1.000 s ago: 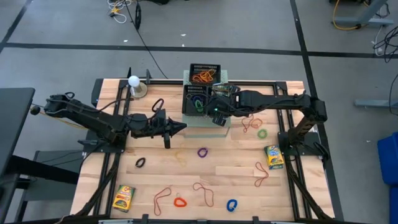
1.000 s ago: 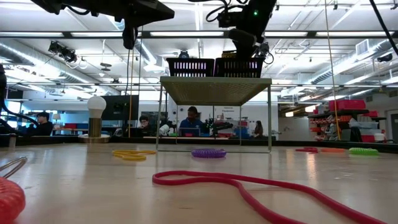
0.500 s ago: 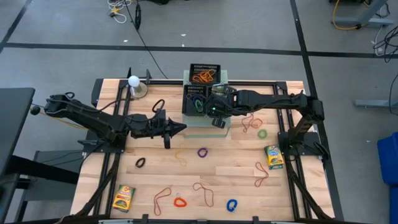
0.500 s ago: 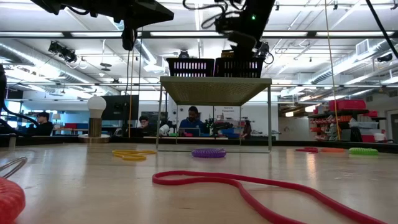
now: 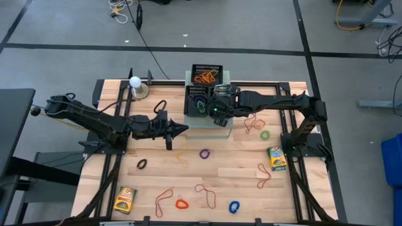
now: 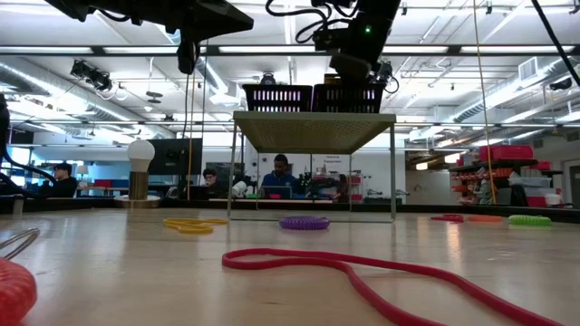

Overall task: Pick & Place Office Desk Supplies
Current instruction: Put the yellow crayon box into the bottom right black bin, then put the red rubber band into the top black bin

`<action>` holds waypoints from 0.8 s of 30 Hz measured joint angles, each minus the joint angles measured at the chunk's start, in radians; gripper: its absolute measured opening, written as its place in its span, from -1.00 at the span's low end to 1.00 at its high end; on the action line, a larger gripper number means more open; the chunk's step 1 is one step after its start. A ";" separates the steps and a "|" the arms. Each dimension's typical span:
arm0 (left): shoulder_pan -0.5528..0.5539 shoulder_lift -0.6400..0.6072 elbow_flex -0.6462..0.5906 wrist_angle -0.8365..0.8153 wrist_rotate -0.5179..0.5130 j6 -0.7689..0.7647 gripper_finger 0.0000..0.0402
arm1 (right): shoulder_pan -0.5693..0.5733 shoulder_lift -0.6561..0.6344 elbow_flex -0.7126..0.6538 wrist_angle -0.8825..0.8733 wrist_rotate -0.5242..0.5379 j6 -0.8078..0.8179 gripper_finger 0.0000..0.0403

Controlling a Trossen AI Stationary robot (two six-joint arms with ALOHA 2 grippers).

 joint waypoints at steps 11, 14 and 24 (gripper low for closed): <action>0.000 0.000 0.000 -0.002 0.000 0.000 -0.96 | 0.000 0.000 0.000 0.027 0.041 0.000 -0.94; 0.000 0.000 0.000 -0.007 0.000 0.000 -0.96 | 0.000 0.000 0.000 0.027 0.050 0.000 -0.94; 0.000 0.000 0.000 -0.017 0.000 0.005 -0.96 | 0.031 -0.038 0.000 0.037 0.037 0.001 -0.94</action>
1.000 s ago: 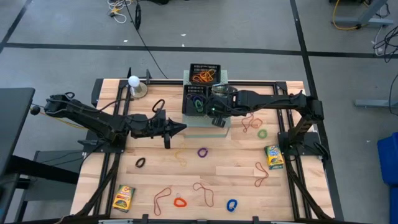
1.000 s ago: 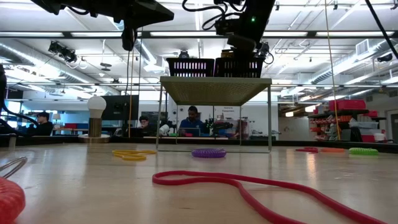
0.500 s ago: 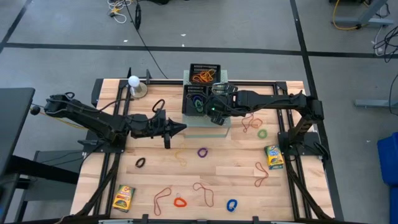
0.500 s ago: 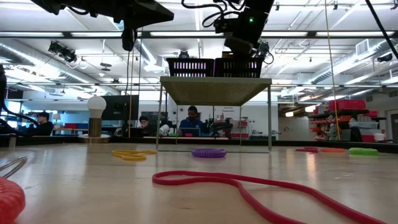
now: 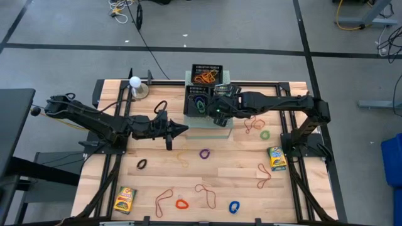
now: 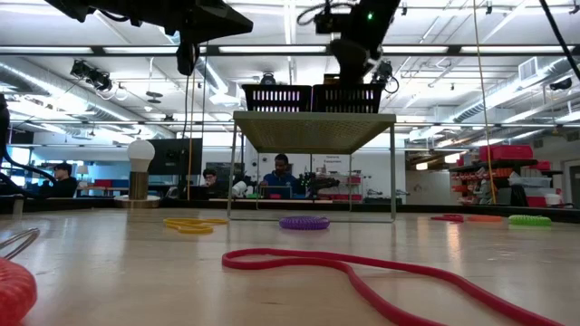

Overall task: Pick & Place Office Desk Supplies
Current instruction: Put the red rubber band into the top black bin

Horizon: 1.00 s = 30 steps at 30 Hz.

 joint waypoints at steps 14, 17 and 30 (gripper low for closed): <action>0.031 -0.004 -0.027 -0.061 0.071 0.042 -0.97 | 0.096 -0.202 -0.031 0.010 -0.249 0.138 -0.95; 0.044 -0.004 -0.064 -0.060 0.167 0.040 -0.97 | 0.144 -0.272 -0.135 0.083 -0.254 0.206 -0.98; -0.011 0.022 -0.120 -0.320 0.344 -0.068 -0.95 | 0.520 -0.466 -0.466 0.169 0.042 0.768 -0.96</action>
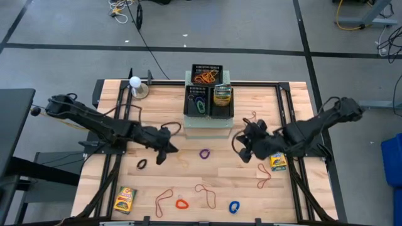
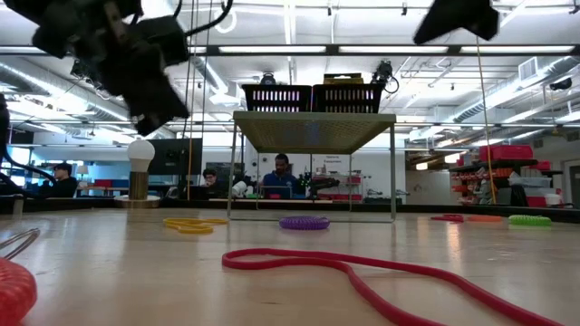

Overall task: Pick & Place Office Desk Supplies
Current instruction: Put the red rubber band into the top black bin

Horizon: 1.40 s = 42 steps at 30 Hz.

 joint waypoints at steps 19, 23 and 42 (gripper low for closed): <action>-0.153 0.349 0.086 -0.135 -0.203 -0.571 -0.72 | 0.059 -0.076 -0.324 0.102 -0.123 0.017 -0.98; -0.152 0.400 0.122 -0.135 -0.206 -0.599 -0.67 | 0.064 -0.194 -0.435 0.140 -0.142 0.077 -0.98; -0.152 0.421 0.162 -0.098 -0.340 -0.536 -0.67 | 0.162 -0.243 -0.616 0.177 -0.514 0.304 -0.85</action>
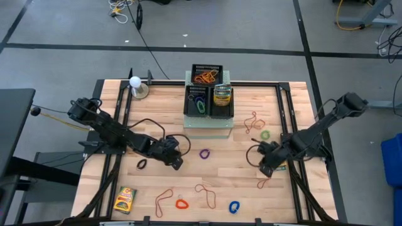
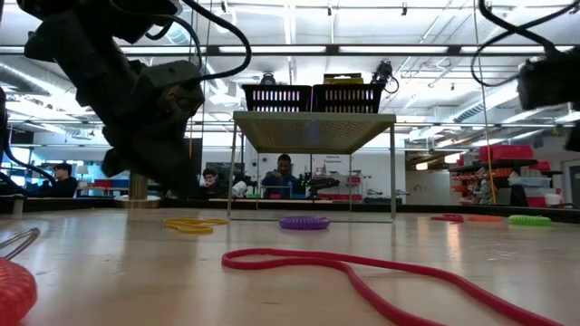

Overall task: Pick & Place Office Desk Supplies
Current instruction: Put the red rubber band into the top black bin

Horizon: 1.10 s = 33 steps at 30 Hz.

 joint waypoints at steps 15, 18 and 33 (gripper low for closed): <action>0.000 0.000 0.000 0.010 -0.102 0.375 -0.68 | 0.177 0.245 0.051 -0.034 -0.139 0.781 -0.37; 0.000 0.000 0.000 0.013 -0.079 0.456 -0.70 | 0.188 0.281 0.049 -0.032 -0.140 0.803 -0.34; 0.038 0.166 -0.139 0.903 0.016 0.599 -0.98 | 0.193 0.335 0.050 -0.040 -0.121 0.693 -0.78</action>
